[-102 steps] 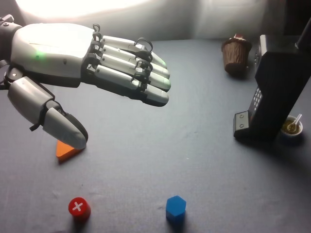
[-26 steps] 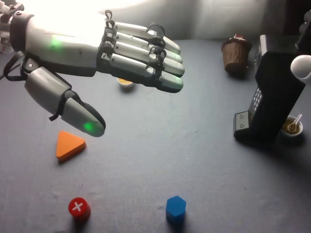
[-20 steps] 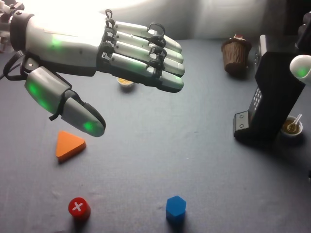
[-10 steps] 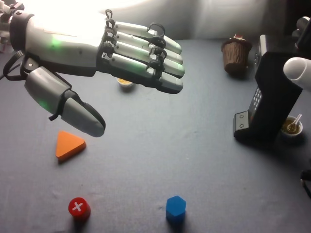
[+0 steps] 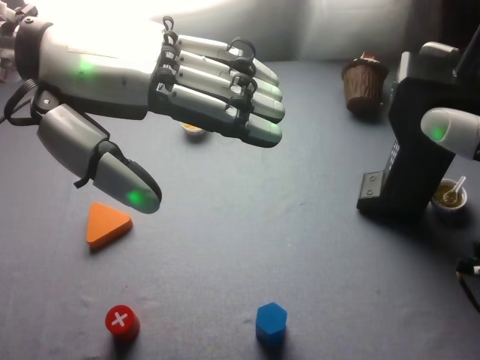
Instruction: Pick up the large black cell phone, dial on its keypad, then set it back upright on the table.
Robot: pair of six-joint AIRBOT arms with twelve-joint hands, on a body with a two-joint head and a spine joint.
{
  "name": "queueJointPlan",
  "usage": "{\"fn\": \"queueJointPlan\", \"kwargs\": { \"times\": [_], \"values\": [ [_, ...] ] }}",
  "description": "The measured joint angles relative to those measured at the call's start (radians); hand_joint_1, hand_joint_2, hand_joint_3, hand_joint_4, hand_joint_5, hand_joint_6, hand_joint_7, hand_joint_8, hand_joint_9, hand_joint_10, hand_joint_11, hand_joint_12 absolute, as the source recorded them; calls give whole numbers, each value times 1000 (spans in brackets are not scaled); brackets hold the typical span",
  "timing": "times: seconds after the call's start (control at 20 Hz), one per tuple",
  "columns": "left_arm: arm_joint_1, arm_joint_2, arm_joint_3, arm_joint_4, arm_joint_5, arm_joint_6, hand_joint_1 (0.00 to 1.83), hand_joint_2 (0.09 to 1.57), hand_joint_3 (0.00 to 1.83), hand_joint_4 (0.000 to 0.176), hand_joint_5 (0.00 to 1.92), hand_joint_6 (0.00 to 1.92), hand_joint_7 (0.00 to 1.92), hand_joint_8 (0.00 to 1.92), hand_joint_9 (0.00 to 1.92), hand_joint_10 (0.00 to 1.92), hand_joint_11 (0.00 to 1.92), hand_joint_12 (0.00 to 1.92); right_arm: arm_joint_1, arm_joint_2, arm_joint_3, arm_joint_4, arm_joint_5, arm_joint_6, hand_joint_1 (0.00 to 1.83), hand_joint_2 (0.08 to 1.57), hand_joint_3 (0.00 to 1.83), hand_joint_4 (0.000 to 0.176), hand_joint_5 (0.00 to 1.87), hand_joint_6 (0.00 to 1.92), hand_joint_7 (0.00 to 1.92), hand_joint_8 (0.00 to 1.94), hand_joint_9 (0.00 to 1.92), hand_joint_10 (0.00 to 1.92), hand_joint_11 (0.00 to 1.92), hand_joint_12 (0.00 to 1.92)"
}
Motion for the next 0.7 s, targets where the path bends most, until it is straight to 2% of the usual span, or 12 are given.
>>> {"fn": "queueJointPlan", "kwargs": {
  "times": [0.05,0.15,0.2,0.25,0.35,0.4,0.5,0.65,0.7],
  "values": [
    [0,0,0,0,0,0,0,1198,0,42,162,0,131,0,136,0,0,343,0,-4,6,-3,6,-2,1489,1125,0,0,837,993,903,1011,947,1078,822,1604],
    [0,0,0,1,0,0,0,1201,1,38,192,6,155,5,154,5,0,406,3,-4,6,5,3,1,1492,1109,0,0,916,939,924,971,964,1061,827,1578],
    [0,0,0,0,0,0,0,1201,0,39,165,4,132,3,128,3,0,349,3,-6,6,4,3,1,1483,1162,5,0,778,1134,807,1108,851,1194,719,1647],
    [0,-1,0,0,0,0,0,1201,0,39,160,3,127,3,123,2,0,337,3,-7,7,3,3,1,1480,1182,0,0,737,1194,770,1156,815,1242,686,1677],
    [0,-1,0,0,0,0,0,1195,0,40,190,7,161,8,155,10,0,412,3,-7,9,3,3,1,1477,1192,1,0,742,1239,725,1183,764,1283,697,1675],
    [0,-1,0,0,0,-2,0,1198,0,41,168,4,143,7,134,7,0,341,3,-7,9,2,3,1,1478,1187,0,0,754,1232,733,1175,775,1261,709,1649],
    [0,-1,0,0,0,-8,0,1200,1,39,173,7,144,7,137,8,0,322,3,-7,13,-1,2,2,1478,1190,1,0,753,1228,733,1201,763,1281,682,1648],
    [-3,-1,0,14,-8,-10,0,1200,1,38,178,7,155,9,146,10,0,324,3,-5,32,-25,-3,10,1477,1195,0,0,772,1147,723,1267,717,1334,682,1661],
    [-3,-1,0,18,-11,-10,0,1203,2,40,179,7,159,10,146,10,0,323,3,-2,37,-33,-3,9,1485,1139,0,0,894,916,847,1126,850,1200,816,1608]
  ]
}}
